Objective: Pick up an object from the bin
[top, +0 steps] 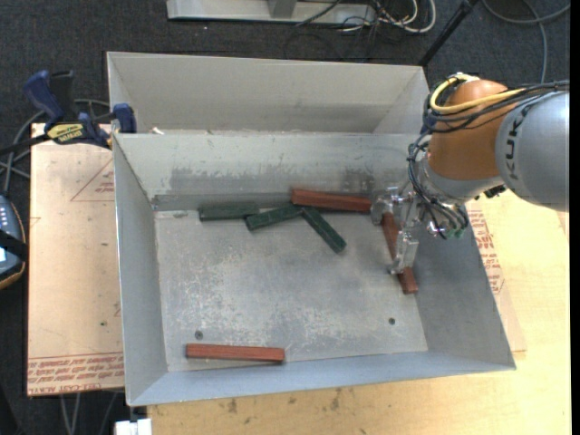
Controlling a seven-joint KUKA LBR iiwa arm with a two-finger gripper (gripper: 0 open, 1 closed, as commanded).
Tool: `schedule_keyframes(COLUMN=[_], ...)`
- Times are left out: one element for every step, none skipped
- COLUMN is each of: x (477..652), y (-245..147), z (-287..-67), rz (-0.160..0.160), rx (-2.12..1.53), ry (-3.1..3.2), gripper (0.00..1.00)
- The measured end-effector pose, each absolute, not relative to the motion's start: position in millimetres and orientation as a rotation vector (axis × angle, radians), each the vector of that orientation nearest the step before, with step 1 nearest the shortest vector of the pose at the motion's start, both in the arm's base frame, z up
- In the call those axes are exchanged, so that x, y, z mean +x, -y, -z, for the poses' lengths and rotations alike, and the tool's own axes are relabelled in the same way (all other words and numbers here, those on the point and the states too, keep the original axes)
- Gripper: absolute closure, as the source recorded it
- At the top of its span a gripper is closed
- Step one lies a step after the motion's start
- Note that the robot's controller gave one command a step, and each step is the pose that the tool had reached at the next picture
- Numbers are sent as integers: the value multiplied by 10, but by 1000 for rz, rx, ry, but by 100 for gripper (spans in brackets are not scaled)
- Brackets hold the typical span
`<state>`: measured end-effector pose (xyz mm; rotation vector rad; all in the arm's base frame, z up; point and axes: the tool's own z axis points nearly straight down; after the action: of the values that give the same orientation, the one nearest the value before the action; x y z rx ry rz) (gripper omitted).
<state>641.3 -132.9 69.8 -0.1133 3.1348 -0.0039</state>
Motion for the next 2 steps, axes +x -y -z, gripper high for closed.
schedule_keyframes(x=[6535,6368], y=[664,-127], z=[-709,-758], rz=[-3,-7], rx=[-51,196], ry=[-3141,-3134], gripper=[0,0])
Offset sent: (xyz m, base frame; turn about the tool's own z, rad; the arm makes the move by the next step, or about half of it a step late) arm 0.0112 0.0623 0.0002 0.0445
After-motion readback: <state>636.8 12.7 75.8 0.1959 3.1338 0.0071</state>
